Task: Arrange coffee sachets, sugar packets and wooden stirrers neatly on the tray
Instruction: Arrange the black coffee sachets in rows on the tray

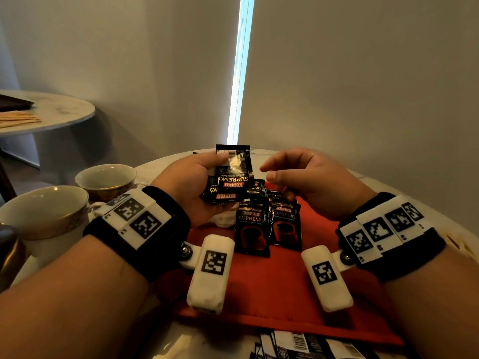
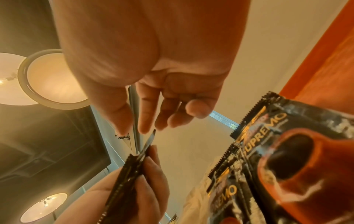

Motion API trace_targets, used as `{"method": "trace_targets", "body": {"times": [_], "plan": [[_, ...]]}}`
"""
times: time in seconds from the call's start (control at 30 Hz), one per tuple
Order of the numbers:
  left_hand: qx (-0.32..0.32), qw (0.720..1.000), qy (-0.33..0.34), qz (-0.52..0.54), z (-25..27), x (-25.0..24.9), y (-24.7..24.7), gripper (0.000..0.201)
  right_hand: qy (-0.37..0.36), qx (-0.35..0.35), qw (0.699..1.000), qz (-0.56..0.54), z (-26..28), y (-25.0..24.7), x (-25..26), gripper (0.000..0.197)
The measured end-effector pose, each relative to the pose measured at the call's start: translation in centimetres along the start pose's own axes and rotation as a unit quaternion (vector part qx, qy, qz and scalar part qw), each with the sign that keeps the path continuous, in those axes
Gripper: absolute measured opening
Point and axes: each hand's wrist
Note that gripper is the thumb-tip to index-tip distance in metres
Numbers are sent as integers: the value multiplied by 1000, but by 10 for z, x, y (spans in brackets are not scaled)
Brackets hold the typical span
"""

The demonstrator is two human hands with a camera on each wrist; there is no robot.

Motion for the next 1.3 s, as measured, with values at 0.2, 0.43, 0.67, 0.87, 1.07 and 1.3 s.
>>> {"method": "trace_targets", "body": {"times": [0.2,0.43,0.67,0.87,1.07,1.3], "plan": [[-1,999,34,14,-2,5,-1,24,-41,26,998,26,6,7,4,50],[-2,1000,16,16,-2,7,1,29,-67,32,994,77,11,12,9,35],[4,999,-38,5,-3,8,2,44,-81,-21,991,102,7,13,6,14],[-29,998,-51,16,-3,7,3,31,-96,-193,976,8,-4,5,-3,8],[52,998,9,36,-4,9,1,40,-45,-166,980,-99,-10,6,-5,9],[60,996,60,33,-8,14,-1,40,-16,-80,992,-100,-2,16,2,8]]}}
Point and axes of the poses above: each hand's wrist, its own z-axis away from the middle knuckle, its own y-axis out of the palm, x = y × z, and after that the axes turned 9 degrees about y, right-handed
